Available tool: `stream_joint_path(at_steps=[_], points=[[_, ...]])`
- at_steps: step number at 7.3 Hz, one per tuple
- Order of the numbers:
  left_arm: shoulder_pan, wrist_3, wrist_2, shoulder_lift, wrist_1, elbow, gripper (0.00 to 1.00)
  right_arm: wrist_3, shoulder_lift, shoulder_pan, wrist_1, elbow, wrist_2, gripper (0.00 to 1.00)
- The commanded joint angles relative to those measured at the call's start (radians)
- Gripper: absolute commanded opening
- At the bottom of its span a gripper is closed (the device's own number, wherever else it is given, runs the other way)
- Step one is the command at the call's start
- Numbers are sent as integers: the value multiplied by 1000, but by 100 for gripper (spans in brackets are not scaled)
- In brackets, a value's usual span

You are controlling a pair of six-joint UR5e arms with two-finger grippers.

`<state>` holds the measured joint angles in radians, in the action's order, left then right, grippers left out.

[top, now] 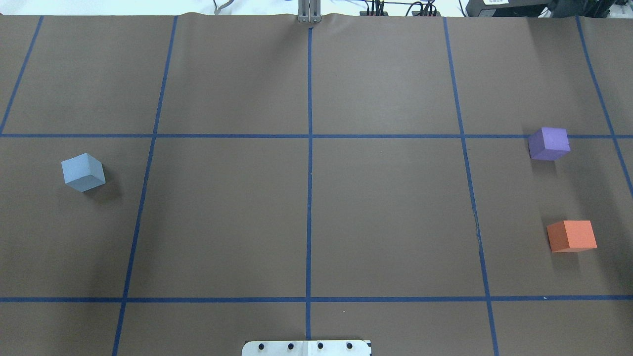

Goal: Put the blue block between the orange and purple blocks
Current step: 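Move the left gripper toward the light blue cube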

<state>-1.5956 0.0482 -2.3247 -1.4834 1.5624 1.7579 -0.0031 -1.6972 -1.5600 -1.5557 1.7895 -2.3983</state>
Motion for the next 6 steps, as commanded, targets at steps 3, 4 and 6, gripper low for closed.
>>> stream_joint_path(at_steps=[3, 4, 6], points=[[2, -1, 2, -20, -2, 29, 100, 2, 1, 0, 20, 4, 1, 100], [6, -2, -1, -20, 1, 78, 100, 2, 1, 0, 20, 5, 1, 100], [97, 22, -2, -28, 5, 150, 100, 2, 1, 0, 20, 5, 1, 100]])
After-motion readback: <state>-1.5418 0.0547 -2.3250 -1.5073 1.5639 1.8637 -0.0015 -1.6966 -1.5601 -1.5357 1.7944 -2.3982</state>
